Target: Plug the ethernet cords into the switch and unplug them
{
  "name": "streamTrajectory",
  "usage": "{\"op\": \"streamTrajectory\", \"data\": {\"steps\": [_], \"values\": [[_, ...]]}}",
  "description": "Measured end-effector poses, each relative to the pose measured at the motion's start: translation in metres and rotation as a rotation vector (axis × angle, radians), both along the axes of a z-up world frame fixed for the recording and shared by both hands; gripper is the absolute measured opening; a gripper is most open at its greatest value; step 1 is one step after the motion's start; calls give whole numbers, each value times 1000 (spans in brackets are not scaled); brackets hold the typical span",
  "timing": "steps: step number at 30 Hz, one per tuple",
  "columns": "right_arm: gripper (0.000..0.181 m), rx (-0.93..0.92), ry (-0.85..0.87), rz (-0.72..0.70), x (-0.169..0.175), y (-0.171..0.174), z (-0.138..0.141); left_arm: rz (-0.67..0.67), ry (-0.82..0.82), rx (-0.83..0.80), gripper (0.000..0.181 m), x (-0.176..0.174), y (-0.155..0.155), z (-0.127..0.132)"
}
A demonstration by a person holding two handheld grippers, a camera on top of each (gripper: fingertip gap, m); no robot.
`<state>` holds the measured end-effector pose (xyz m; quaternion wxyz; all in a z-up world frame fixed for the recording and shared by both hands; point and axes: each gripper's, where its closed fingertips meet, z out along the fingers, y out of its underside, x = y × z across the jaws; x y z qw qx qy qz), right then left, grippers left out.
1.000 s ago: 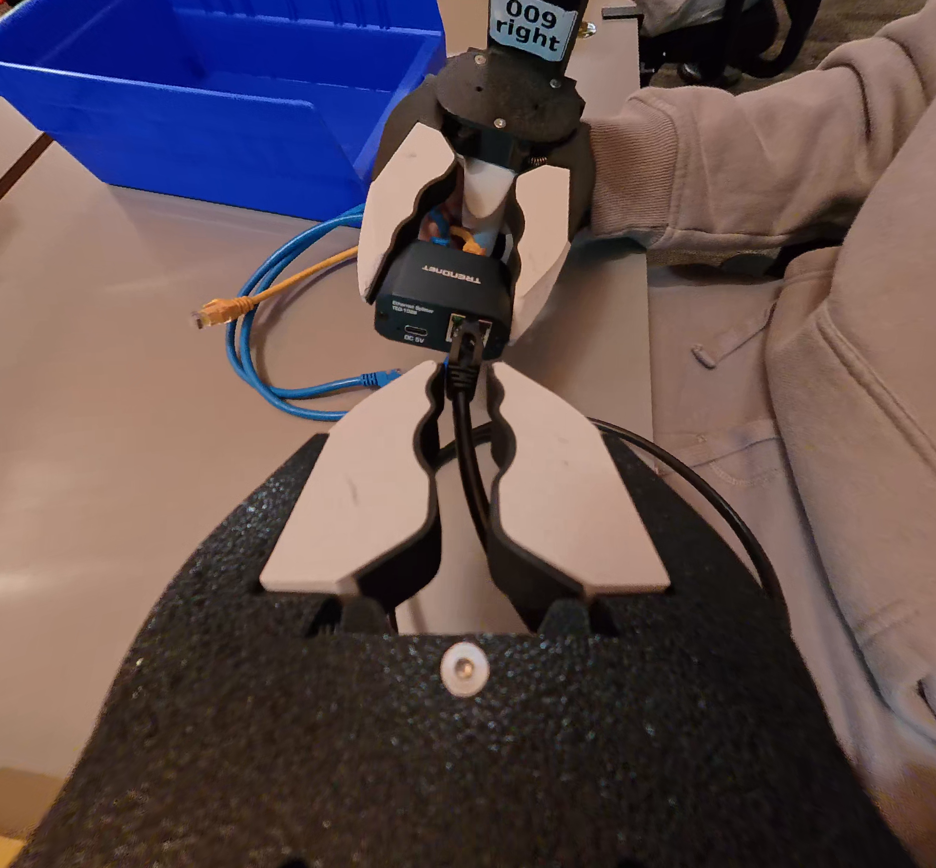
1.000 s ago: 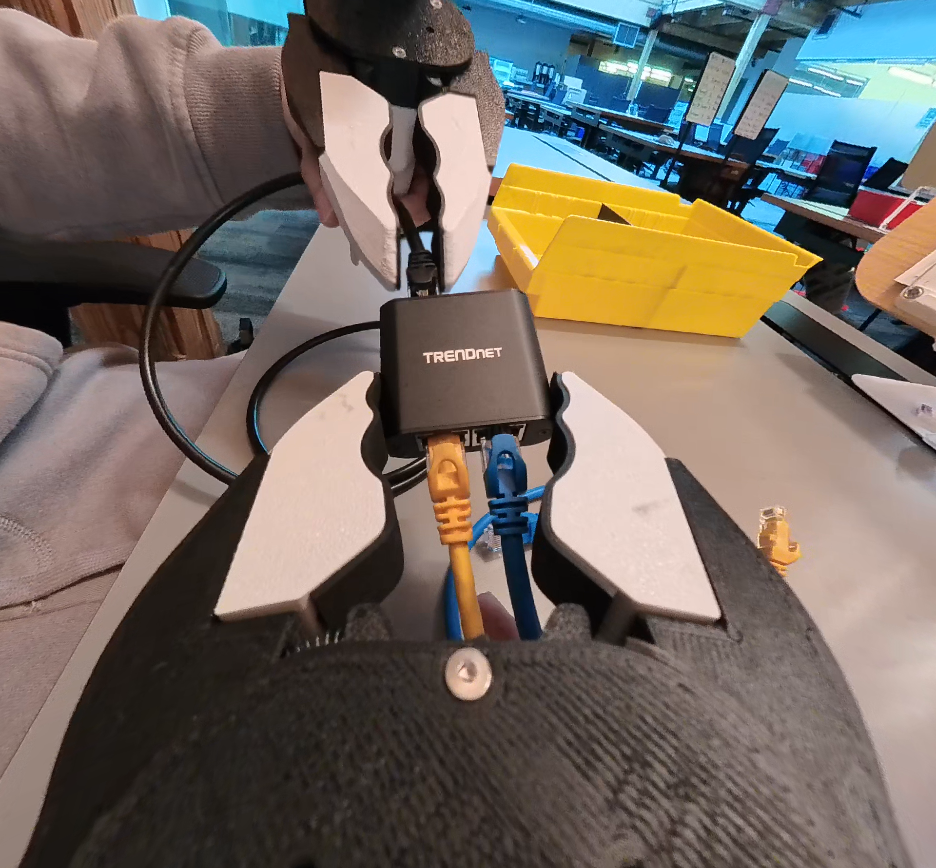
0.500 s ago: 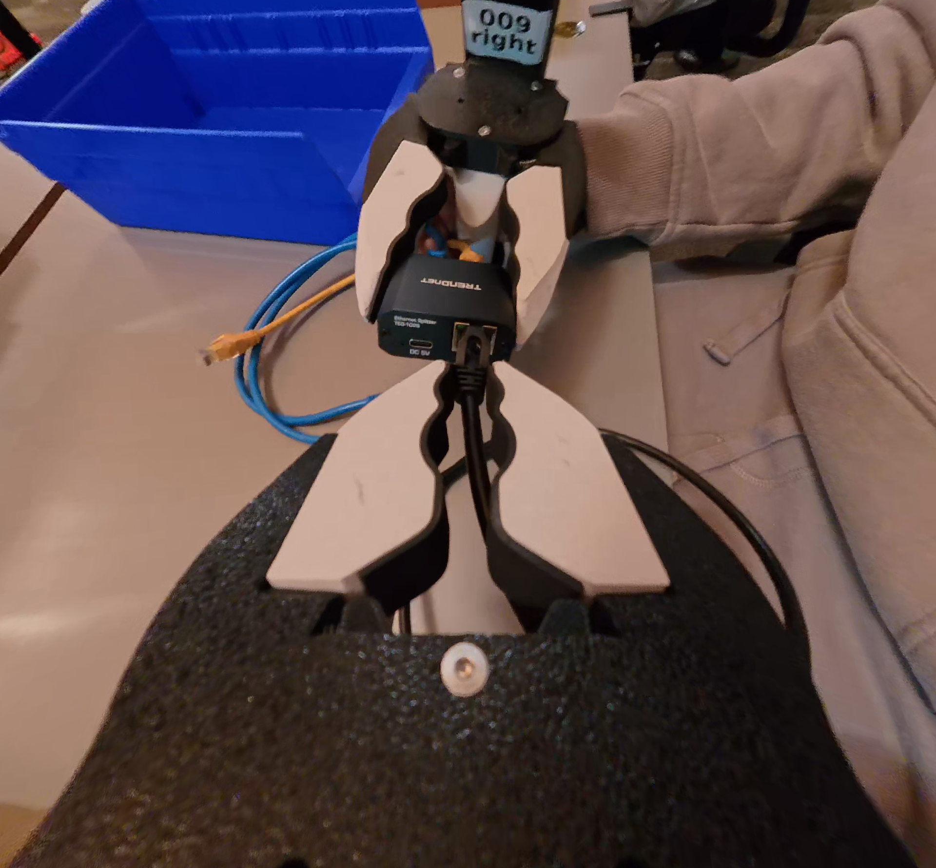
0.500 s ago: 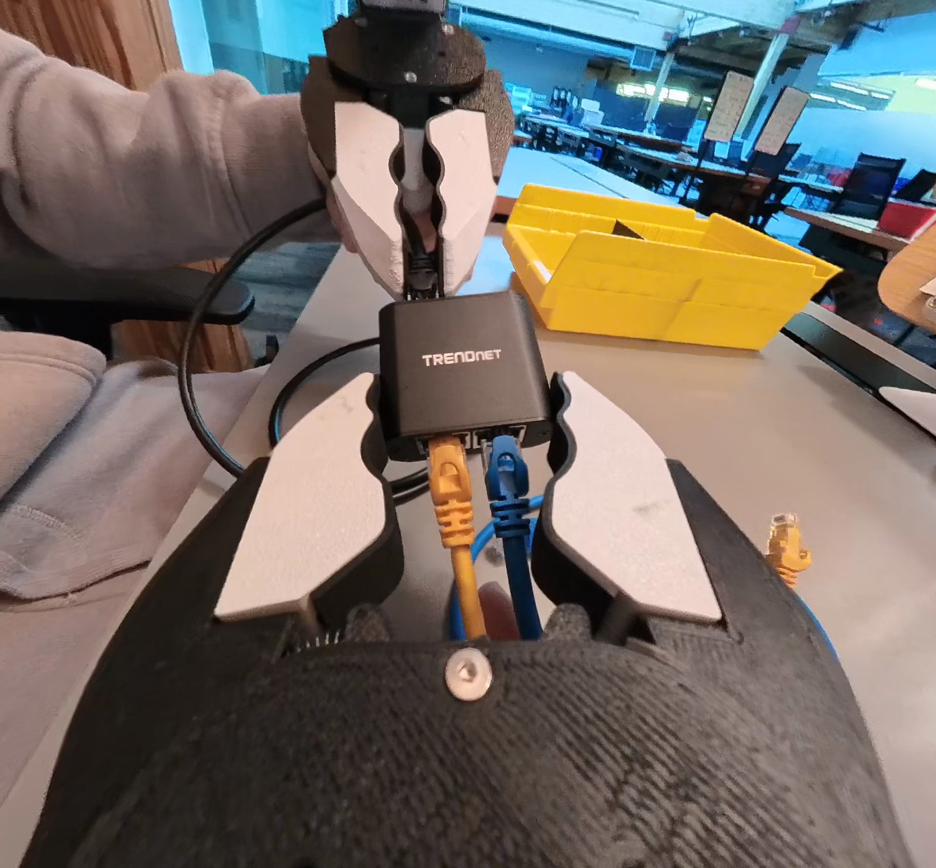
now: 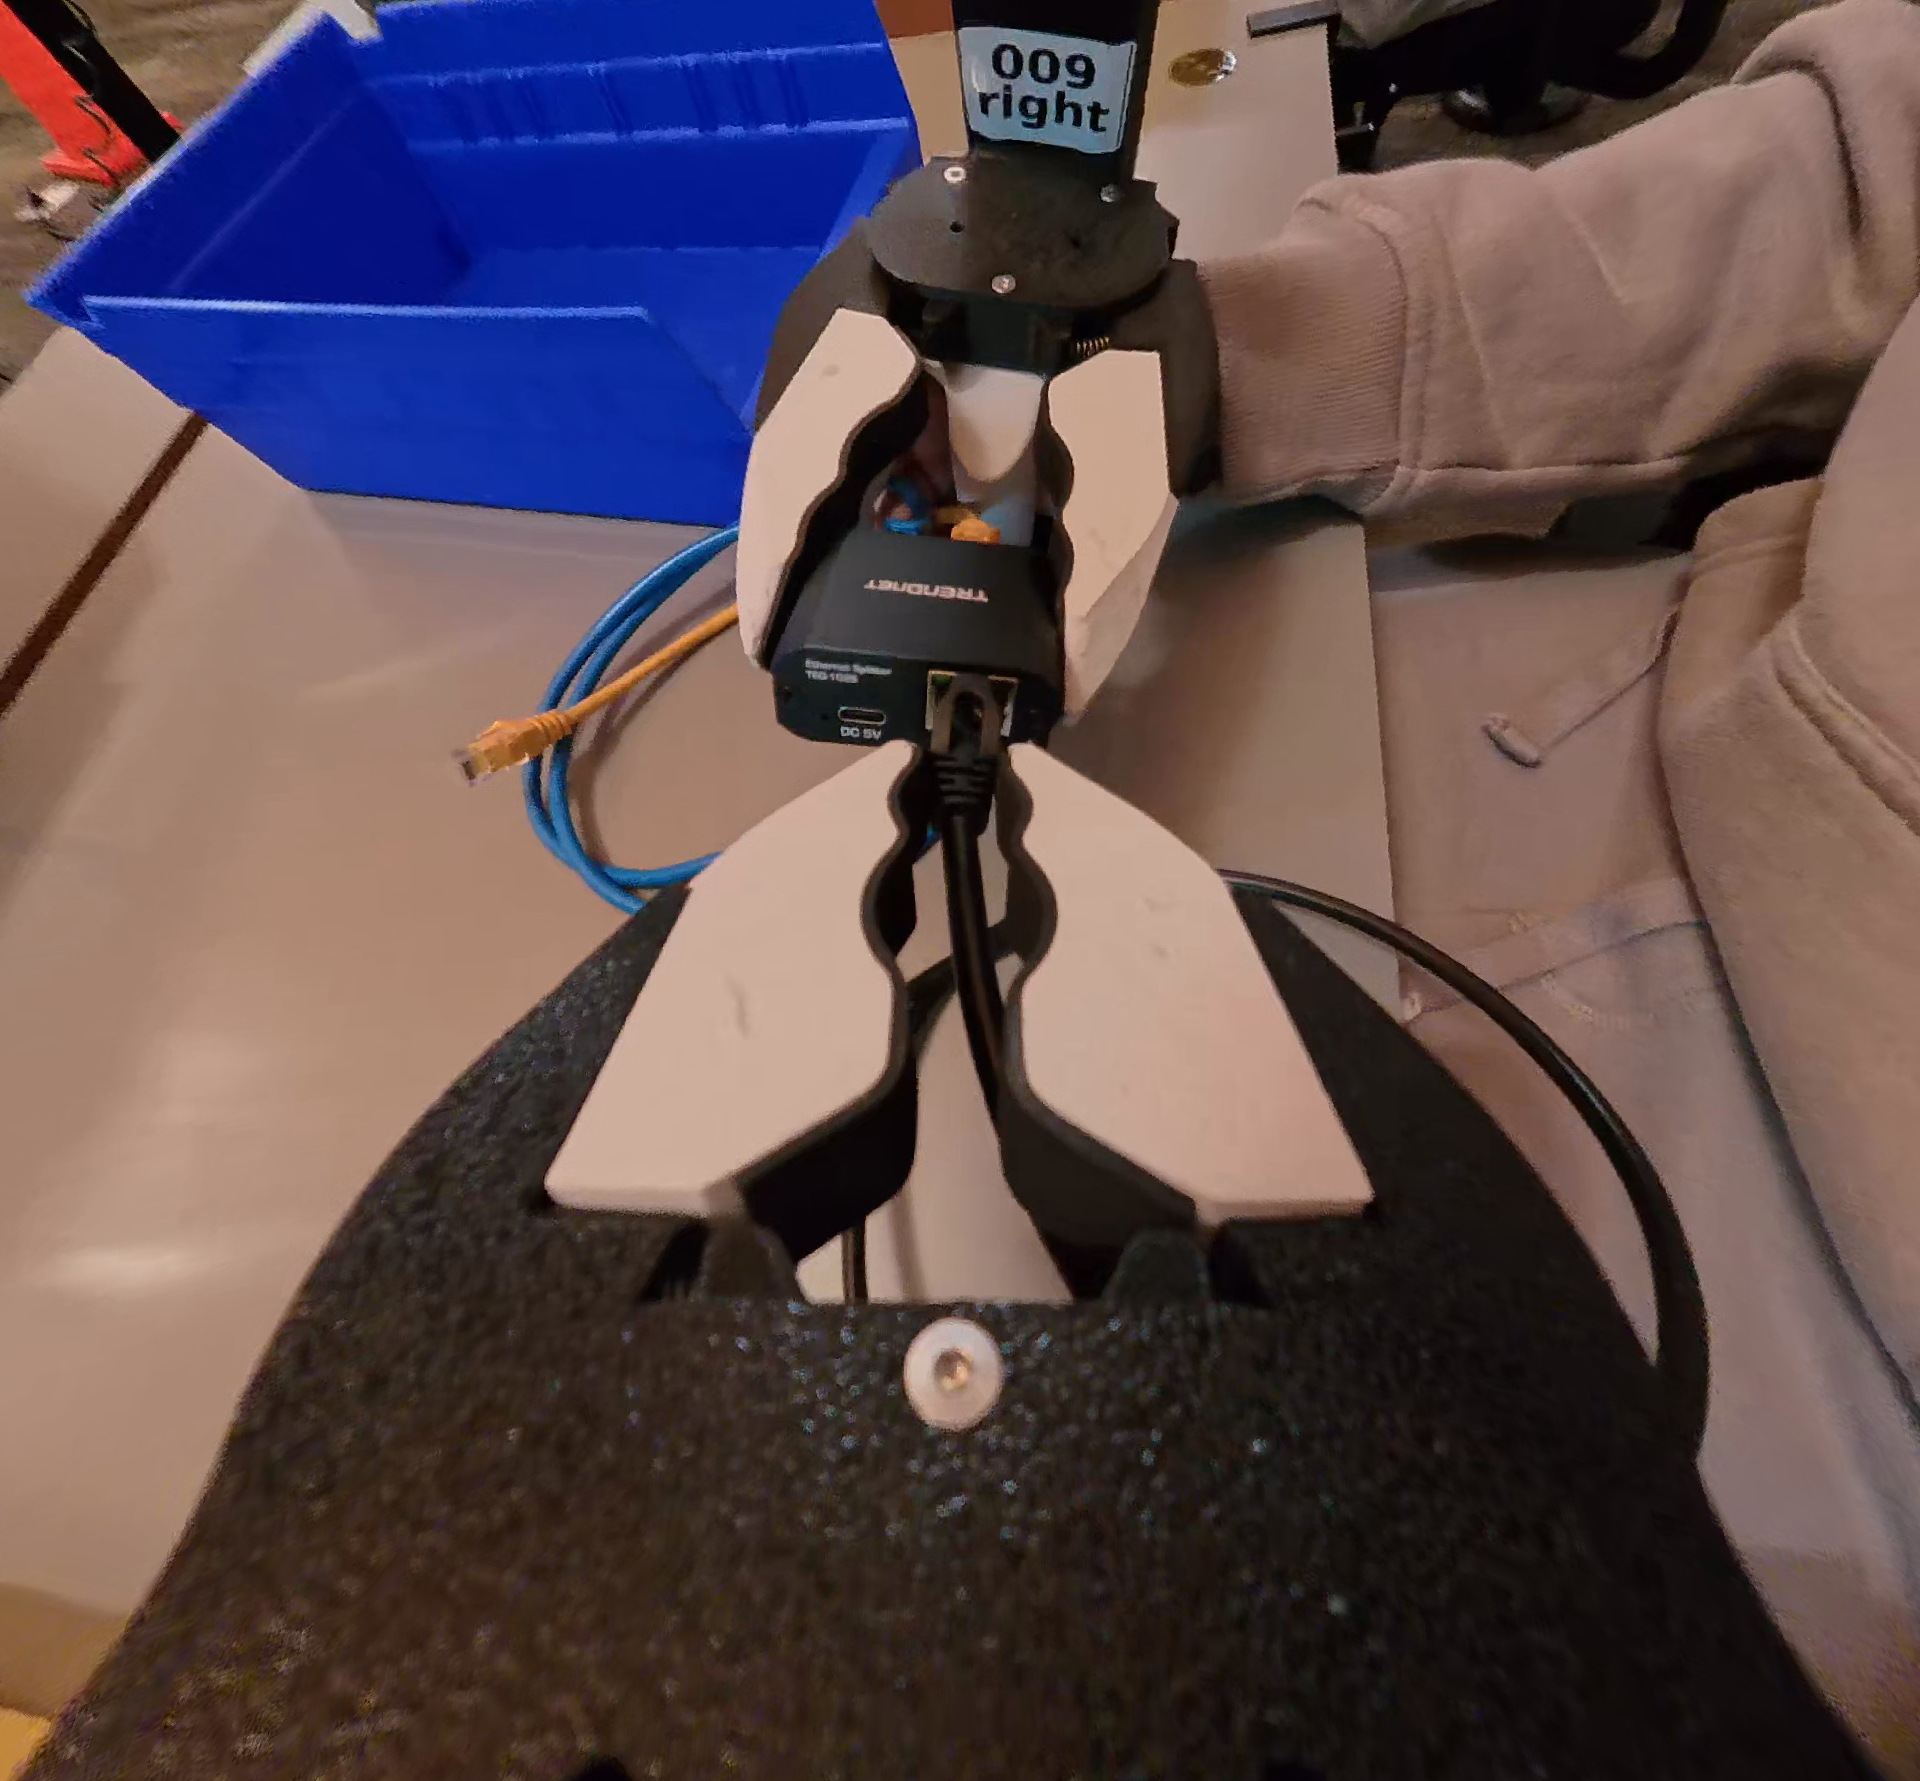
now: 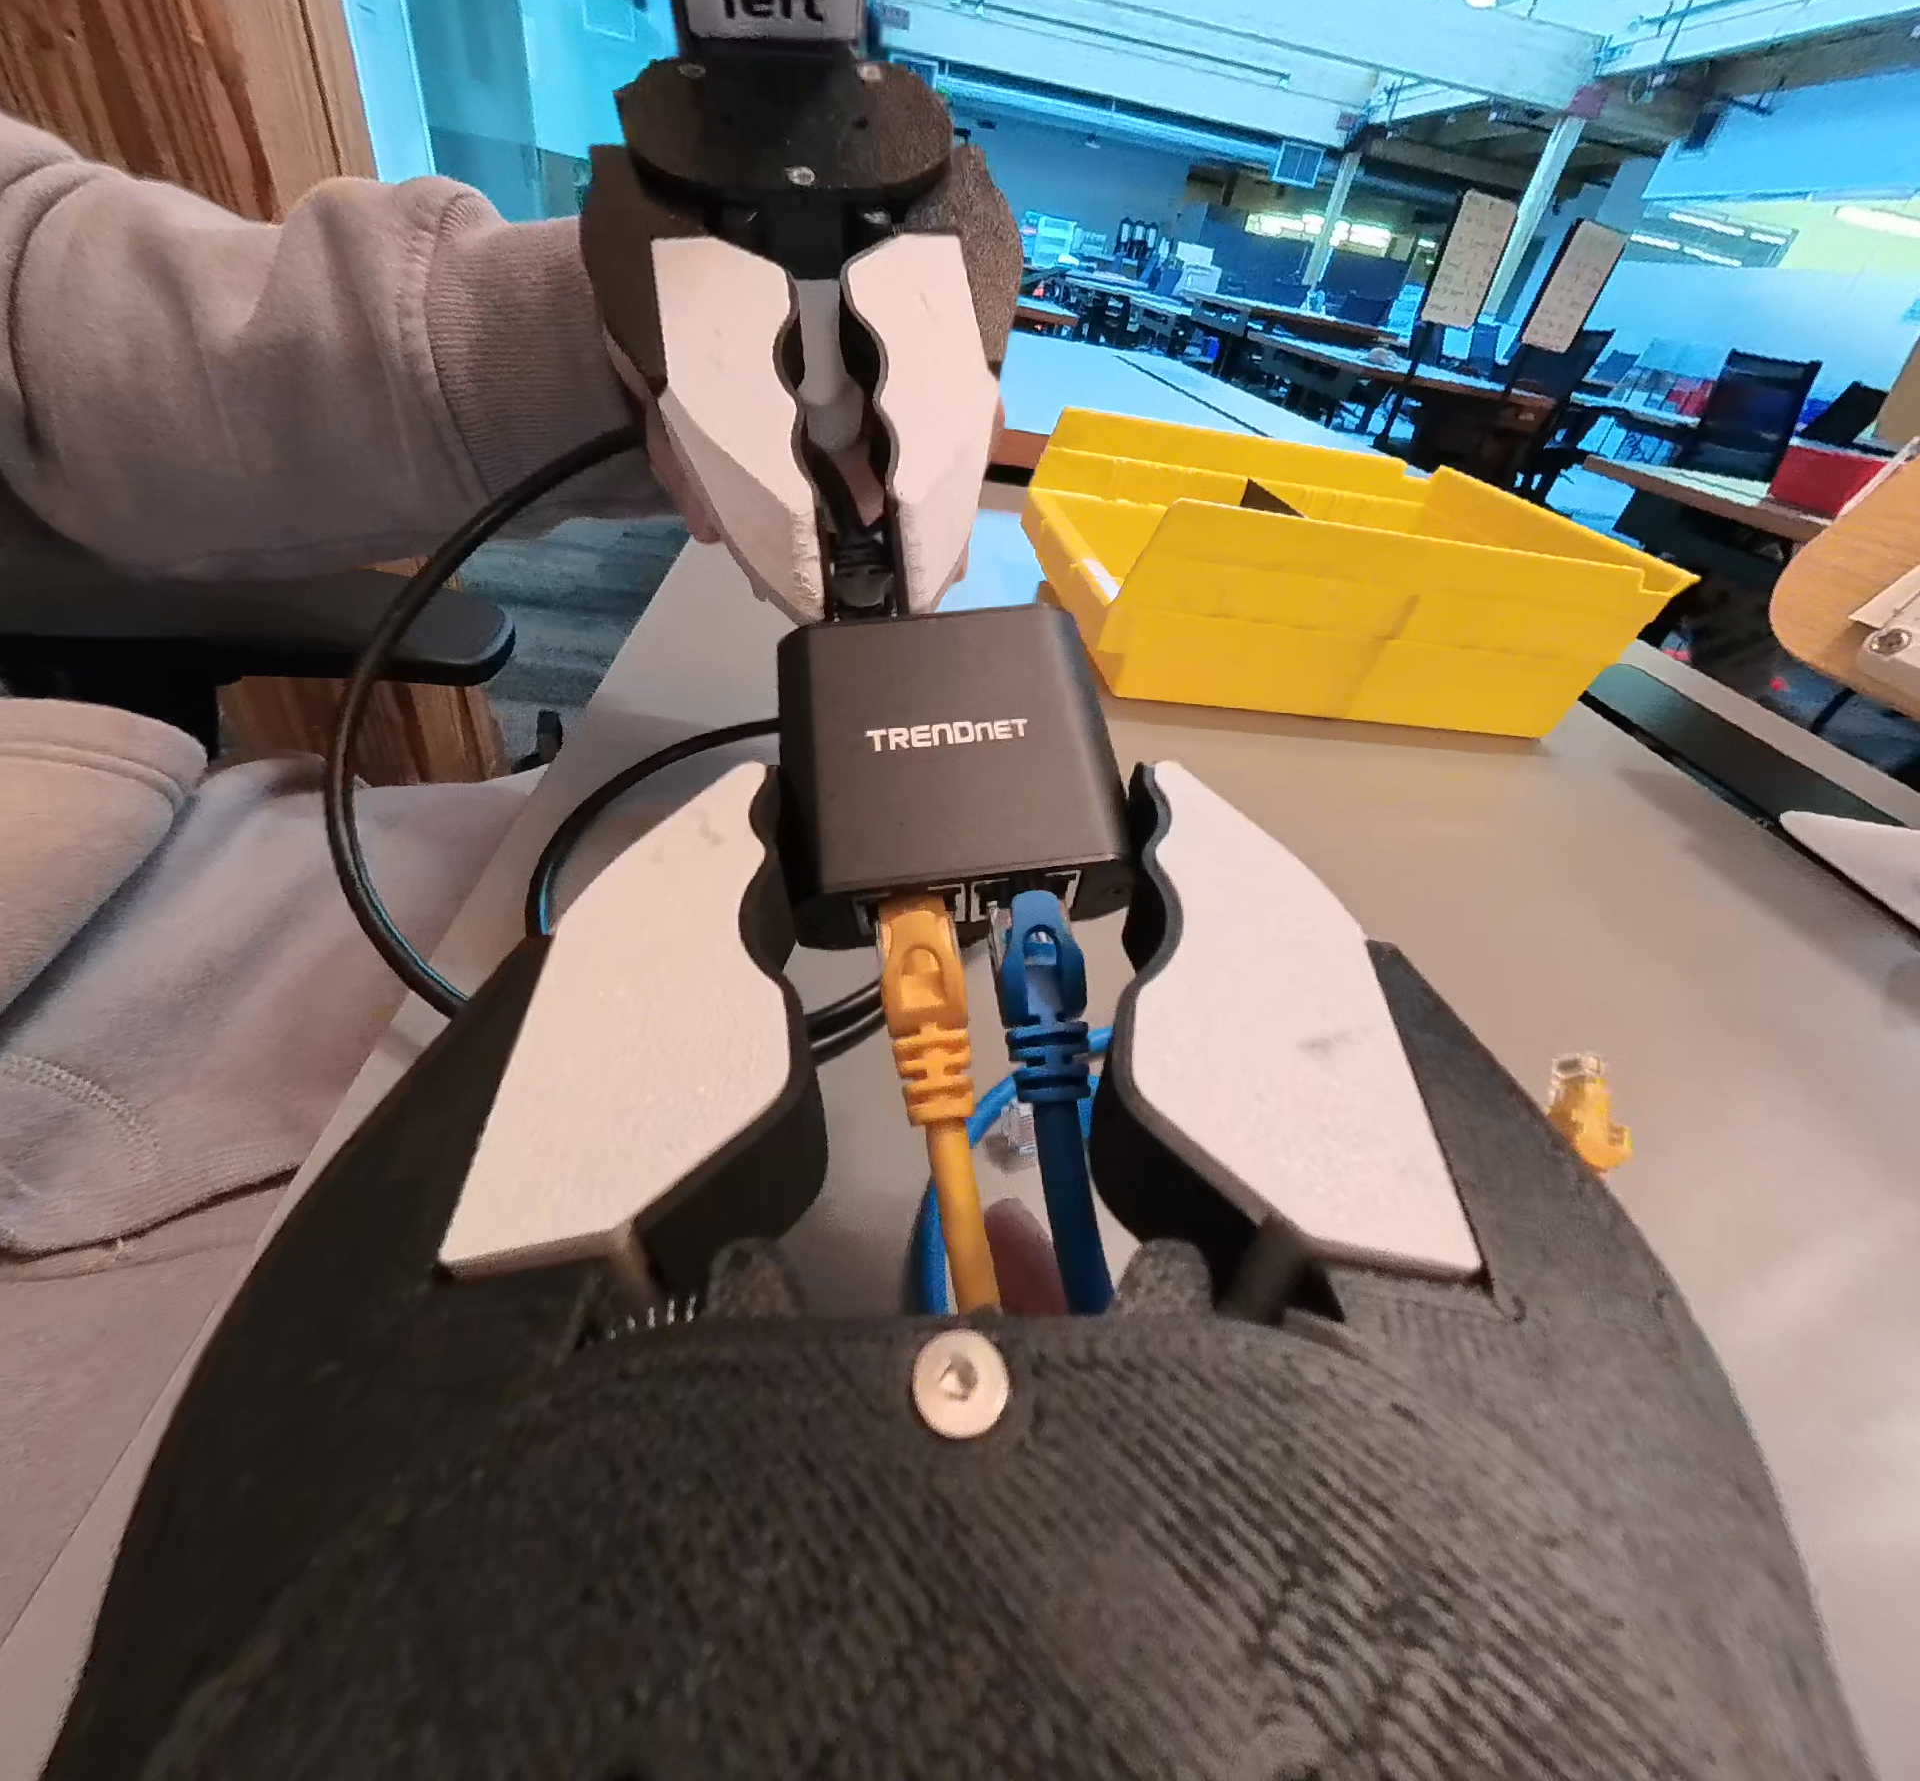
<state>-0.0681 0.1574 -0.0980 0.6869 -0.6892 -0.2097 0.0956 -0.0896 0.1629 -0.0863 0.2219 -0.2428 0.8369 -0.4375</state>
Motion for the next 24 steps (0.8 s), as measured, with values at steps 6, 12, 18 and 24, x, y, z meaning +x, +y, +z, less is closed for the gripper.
{"op": "streamTrajectory", "data": {"steps": [6,12,18,24], "values": [[63,23,-93,22,-13,1,-4,160,-308,-259,45,-6,37,66],[63,168,-136,141,-42,-6,36,685,-466,-363,45,-19,169,42],[63,249,-395,72,-35,-2,115,757,-426,-261,47,-20,185,-3],[63,241,-655,-70,34,-31,203,759,-433,-238,47,-22,191,-15]]}}
